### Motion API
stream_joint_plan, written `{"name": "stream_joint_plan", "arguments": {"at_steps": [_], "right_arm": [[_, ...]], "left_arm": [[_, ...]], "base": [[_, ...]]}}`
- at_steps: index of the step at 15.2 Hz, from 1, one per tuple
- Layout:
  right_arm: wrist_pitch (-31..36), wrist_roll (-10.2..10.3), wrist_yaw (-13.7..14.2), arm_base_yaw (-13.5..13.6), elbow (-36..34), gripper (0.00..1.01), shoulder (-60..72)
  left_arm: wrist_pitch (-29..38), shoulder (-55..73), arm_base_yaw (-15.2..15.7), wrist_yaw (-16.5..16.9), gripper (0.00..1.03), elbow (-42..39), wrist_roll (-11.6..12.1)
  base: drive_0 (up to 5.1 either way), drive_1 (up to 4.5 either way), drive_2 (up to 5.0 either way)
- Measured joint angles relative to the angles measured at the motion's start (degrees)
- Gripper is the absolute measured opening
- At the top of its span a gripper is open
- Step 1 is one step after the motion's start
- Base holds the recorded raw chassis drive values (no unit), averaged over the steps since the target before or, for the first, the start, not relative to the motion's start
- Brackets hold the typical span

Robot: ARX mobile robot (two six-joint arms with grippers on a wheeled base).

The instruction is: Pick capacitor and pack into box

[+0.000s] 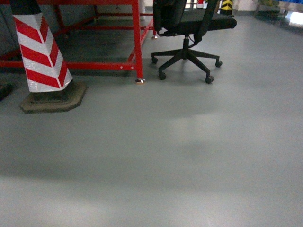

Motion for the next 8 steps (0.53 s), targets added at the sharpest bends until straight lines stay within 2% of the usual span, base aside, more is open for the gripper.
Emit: {"name": "stream_joint_plan", "arguments": {"at_steps": [8], "right_arm": [[0.3,0.0,0.0,0.0,0.0,0.98,0.0]], "left_arm": [[0.1,0.0,0.0,0.0,0.44,0.0,0.0]], "base": [[-5.0,2.45,2.4]]}}
